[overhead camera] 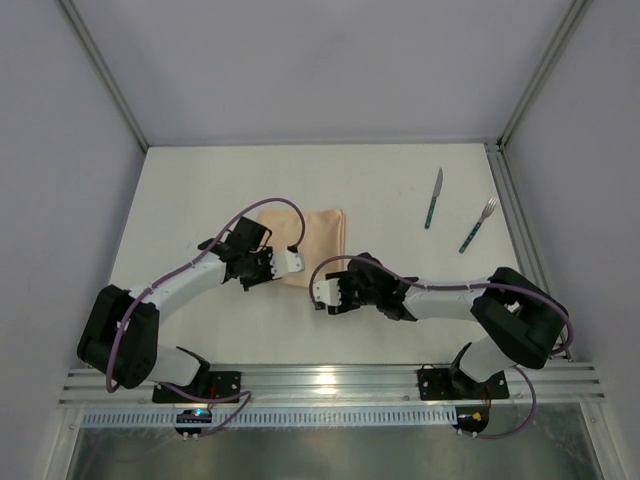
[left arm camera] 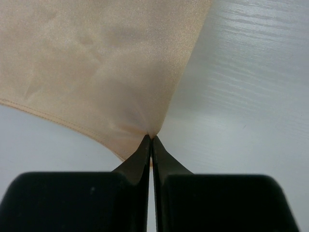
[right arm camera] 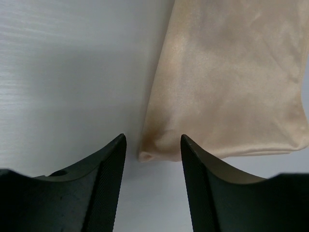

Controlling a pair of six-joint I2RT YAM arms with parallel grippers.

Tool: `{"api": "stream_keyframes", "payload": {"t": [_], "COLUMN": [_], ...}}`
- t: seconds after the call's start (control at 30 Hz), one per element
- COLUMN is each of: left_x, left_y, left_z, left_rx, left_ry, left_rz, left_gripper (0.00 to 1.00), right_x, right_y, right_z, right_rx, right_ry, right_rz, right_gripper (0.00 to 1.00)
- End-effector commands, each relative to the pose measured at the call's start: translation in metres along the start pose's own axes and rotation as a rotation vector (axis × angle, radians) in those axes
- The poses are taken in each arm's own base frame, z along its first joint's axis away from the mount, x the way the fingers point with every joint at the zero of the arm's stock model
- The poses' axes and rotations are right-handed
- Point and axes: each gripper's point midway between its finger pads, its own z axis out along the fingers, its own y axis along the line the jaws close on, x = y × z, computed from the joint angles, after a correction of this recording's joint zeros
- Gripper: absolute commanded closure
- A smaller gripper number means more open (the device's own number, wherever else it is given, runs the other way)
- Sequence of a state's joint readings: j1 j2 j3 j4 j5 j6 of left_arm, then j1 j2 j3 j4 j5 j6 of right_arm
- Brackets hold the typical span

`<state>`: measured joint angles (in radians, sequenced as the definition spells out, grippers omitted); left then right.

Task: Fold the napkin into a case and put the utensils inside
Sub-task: Move the square-folded napkin to the center of the board.

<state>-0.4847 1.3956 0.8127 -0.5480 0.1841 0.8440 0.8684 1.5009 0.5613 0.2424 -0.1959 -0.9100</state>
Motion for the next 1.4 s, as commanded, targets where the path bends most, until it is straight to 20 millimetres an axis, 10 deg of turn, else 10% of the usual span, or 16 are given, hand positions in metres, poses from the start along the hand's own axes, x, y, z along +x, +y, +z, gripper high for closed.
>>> {"api": "stream_keyframes", "payload": {"t": [0.0,0.37,0.7,1.0,1.37], "left_x": [-0.004,-0.001,0.014,0.031,0.027], "left_y": [-0.006,-0.013,-0.035,-0.063,-0.066], "left_z": [-0.005,-0.006,-0.006,-0.024,-0.046], "left_rx": [0.021,0.049,0.123,0.237,0.201], "left_ry": [-0.02,-0.021,0.018,0.083,0.02], "left_rz": [-0.007,-0.001,0.024,0.033,-0.121], "left_gripper": [1.0,1.0,0.99,0.6,0.57], "right_x": [-0.003,0.025,0.017,-0.021,-0.087], "right_y": [-0.018,-0.003,0.037,0.087,0.112], "right_z": [0.003,-0.004,-0.018,-0.028,-0.014], "right_rx": [0.024,-0.008,-0.081,-0.19,-0.285], "right_ry": [0.057,0.198,0.275,0.248,0.153], "right_rz": [-0.058,-0.028,0.019,0.122,0.254], "right_gripper": [0.5,0.9,0.96,0.96,0.96]}}
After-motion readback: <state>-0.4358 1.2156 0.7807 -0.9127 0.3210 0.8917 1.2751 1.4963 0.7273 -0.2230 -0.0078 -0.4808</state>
